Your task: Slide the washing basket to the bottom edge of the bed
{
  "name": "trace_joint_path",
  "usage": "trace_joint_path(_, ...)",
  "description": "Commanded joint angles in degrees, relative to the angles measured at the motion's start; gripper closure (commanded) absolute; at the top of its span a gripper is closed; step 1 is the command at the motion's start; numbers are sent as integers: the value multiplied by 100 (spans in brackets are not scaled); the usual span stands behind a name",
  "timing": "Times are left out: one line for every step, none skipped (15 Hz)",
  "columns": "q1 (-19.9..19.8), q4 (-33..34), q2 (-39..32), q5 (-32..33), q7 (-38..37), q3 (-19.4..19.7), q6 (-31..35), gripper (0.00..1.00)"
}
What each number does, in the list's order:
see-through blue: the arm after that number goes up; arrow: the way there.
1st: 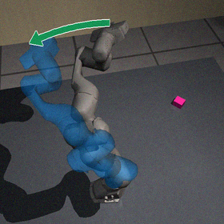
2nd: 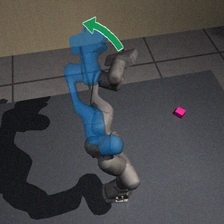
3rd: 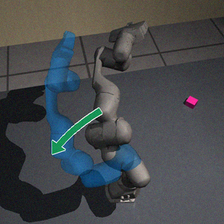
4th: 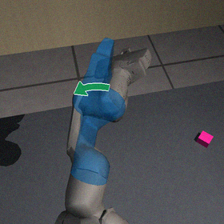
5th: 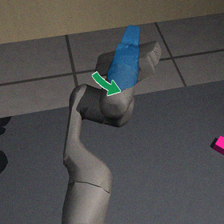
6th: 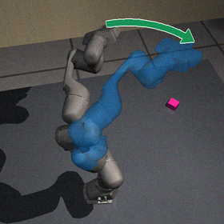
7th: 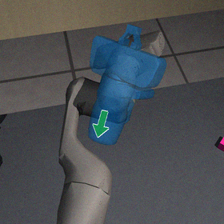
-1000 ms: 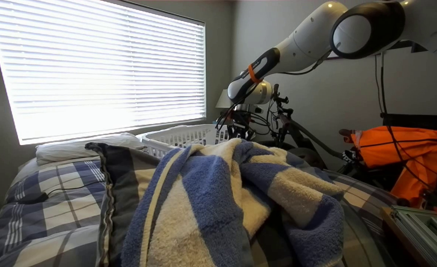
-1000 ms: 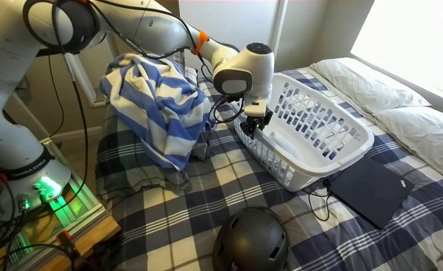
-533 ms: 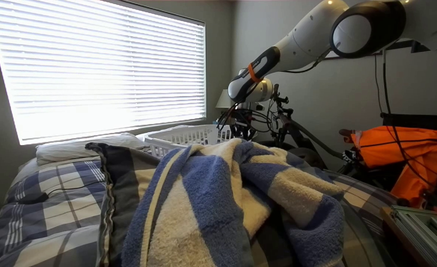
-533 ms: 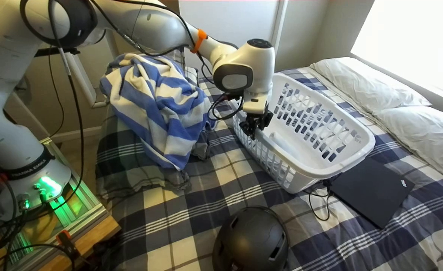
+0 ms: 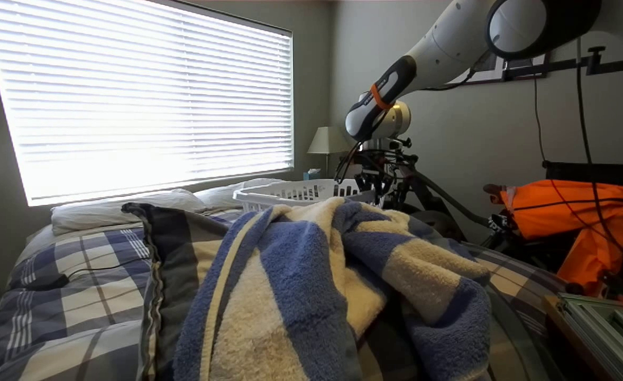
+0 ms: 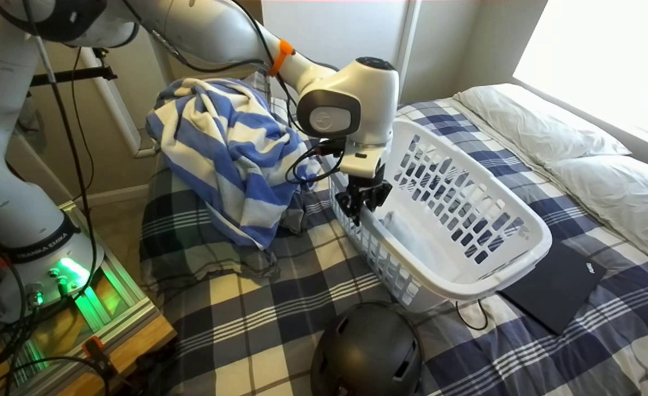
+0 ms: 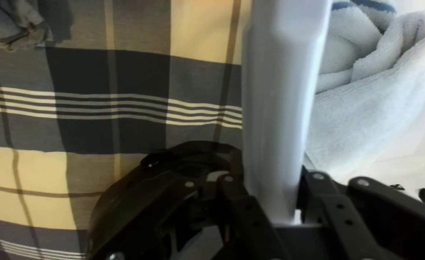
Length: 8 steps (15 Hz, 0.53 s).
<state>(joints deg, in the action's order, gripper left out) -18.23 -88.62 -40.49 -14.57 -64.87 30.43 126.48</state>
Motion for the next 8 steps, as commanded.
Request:
trace_joint_path(98,-1022,768,624,-636,188,-168,91)
trace_joint_path(96,-1165,874,691,-708,192,-150,91)
trace_joint_path(111,-1302,978,757,-774,199,-140,91)
trace_joint_path(114,-1390,1058,825,-812,195,-157,91)
trace_joint_path(133,-1493,1154,902,-854,196,-157,91)
trace_joint_path(156,-1575,1249,1003,-874,203,-188,91)
trace_joint_path(176,-1645,1329,1099,-903,208,-212,91)
trace_joint_path(190,-1697,1391,1213,-928,215,-224,91)
